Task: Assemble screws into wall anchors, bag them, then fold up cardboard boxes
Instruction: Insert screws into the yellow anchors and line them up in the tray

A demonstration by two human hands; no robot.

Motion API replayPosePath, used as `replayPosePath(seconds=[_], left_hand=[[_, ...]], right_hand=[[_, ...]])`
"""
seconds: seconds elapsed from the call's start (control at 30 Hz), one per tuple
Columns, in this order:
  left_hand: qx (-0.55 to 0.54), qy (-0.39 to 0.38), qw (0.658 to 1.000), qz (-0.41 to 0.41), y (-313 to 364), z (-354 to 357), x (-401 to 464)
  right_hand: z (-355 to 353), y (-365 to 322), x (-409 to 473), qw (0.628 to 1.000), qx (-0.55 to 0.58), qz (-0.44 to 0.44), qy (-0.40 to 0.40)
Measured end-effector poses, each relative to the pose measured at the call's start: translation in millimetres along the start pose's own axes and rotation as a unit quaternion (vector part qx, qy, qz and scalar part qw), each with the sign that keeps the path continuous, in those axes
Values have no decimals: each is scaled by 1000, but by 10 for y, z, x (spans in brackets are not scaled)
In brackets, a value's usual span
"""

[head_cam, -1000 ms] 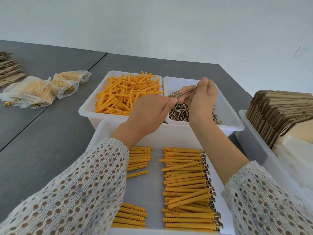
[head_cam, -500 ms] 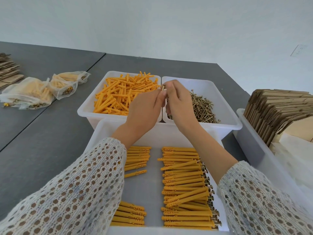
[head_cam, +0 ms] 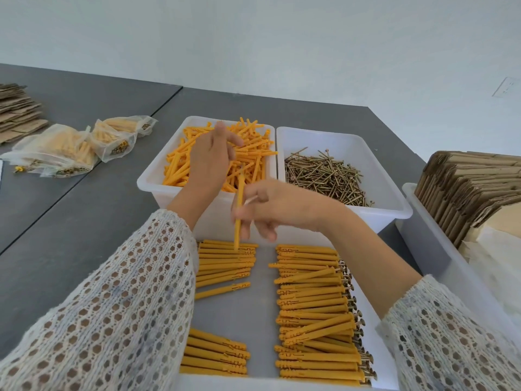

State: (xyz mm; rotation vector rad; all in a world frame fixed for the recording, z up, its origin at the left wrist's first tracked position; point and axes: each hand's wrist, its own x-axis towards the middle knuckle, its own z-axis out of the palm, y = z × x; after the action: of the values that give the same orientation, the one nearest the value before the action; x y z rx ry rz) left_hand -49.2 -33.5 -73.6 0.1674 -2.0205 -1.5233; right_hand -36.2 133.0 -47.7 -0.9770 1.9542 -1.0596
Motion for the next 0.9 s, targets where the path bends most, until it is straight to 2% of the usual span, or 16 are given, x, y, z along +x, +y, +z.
replayPosePath(seconds=[0.07,0.13,0.2,0.27,0.33,0.43,0.57,0.9], left_hand=[[29,20,999,-3,-73,-53,49],[50,19,999,-1,-104,-44,66],[81,6,997,4,-113,-21,51],[101,2,995,14,-126,-18,44],[108,4,994,16,-139,-23,42],[123,2,992,23,-144,-27,40],[128,-24,991,41,-162,-4,11],[151,-32,986,57,-181,-7,11]], right_hand=[[217,-61,7,984,-131,61,-102],[525,-47,55,935,-309,91,-145],[825,-9,97,876,-462,73,-118],[1009,-15,112,834,-545,45,-76],[1064,-24,149,818,-573,26,-47],[1069,0,212,816,-578,17,-16],[1026,36,227,847,-530,10,-38],[1025,-1,145,841,-540,-25,-31]])
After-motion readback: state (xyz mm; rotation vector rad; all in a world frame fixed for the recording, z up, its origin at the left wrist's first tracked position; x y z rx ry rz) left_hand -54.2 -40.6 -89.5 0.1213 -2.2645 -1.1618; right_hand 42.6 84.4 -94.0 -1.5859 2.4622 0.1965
